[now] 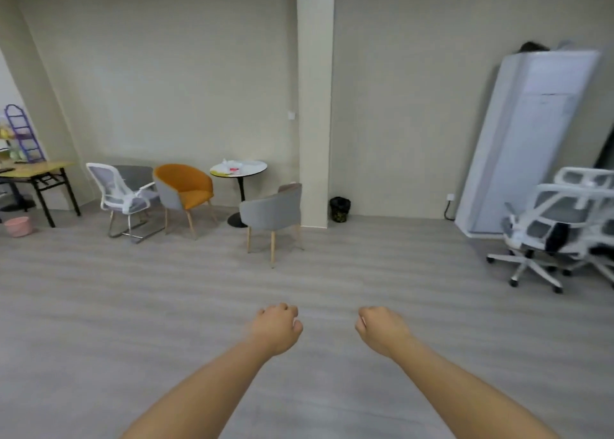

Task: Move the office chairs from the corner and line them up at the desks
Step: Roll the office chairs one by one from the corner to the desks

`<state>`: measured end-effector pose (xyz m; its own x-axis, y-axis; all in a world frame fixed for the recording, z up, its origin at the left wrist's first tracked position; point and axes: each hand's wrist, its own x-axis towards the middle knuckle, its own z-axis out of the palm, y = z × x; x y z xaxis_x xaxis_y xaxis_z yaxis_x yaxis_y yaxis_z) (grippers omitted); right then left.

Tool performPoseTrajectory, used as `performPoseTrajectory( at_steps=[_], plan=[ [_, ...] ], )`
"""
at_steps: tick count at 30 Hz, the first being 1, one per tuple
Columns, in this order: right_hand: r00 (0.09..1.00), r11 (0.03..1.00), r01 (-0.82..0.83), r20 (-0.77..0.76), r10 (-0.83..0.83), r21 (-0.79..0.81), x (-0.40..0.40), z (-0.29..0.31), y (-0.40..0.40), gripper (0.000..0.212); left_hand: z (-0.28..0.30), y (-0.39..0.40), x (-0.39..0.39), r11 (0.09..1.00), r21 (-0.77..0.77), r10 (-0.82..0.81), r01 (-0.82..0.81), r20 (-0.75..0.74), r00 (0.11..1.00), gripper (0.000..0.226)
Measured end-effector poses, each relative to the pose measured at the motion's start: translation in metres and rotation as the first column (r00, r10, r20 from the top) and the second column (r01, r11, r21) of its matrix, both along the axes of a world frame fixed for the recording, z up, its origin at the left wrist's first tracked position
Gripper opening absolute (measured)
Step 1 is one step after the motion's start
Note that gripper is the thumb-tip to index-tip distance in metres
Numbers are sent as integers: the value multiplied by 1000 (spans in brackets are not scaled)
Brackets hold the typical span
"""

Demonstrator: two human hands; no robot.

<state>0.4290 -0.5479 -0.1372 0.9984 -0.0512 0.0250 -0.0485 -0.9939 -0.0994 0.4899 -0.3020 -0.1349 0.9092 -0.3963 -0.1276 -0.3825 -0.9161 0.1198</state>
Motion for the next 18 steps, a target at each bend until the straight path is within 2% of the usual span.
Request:
performPoseTrajectory(
  at_steps=[8, 18],
  plan=[
    [961, 961, 275, 40, -274, -29, -12, 2, -219, 37, 13, -239, 45, 968, 7, -252, 252, 6, 968, 47],
    [840, 840, 542, 40, -541, -2, 19, -7, -423, 37, -3, -482, 131, 877, 2, -480, 480, -14, 877, 47]
  ],
)
